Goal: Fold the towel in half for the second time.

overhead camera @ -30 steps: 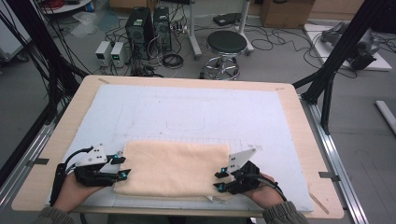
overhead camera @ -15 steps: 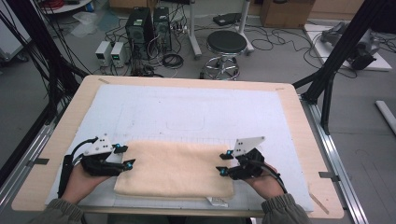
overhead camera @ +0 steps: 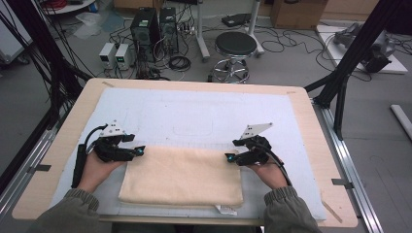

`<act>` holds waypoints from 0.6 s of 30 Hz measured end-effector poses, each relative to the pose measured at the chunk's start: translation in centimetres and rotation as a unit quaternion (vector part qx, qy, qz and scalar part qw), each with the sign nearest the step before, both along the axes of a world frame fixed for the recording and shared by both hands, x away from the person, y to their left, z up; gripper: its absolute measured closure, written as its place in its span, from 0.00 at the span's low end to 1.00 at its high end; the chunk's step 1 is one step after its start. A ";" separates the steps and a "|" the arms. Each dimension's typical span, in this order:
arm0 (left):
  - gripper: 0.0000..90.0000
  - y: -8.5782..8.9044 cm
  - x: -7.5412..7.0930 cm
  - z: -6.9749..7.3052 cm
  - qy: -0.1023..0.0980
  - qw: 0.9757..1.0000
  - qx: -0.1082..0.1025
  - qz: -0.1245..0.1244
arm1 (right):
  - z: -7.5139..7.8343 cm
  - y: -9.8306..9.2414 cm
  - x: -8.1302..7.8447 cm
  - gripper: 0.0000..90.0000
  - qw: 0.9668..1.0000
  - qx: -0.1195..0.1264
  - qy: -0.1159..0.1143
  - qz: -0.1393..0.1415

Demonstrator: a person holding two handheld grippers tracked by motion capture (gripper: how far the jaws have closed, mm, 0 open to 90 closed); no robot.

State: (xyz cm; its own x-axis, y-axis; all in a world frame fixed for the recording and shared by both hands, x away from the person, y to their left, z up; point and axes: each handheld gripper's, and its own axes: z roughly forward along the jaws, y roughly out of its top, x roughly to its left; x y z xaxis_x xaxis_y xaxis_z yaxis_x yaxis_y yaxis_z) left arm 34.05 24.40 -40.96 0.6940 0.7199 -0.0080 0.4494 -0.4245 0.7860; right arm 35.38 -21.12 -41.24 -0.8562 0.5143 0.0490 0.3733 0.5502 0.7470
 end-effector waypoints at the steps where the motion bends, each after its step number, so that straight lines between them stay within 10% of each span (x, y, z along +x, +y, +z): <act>1: 0.39 0.0 0.3 -0.3 0.005 1.000 0.004 0.001 | -0.2 0.1 0.1 0.40 1.000 0.000 0.005 0.000; 13: 0.37 0.0 1.6 -1.9 0.043 0.999 0.006 -0.021 | -1.9 0.3 1.2 0.48 0.998 -0.019 0.053 0.025; 18: 0.59 0.1 1.4 -2.1 0.069 0.996 -0.008 -0.054 | -2.3 -0.1 1.5 0.61 0.996 0.001 0.085 0.033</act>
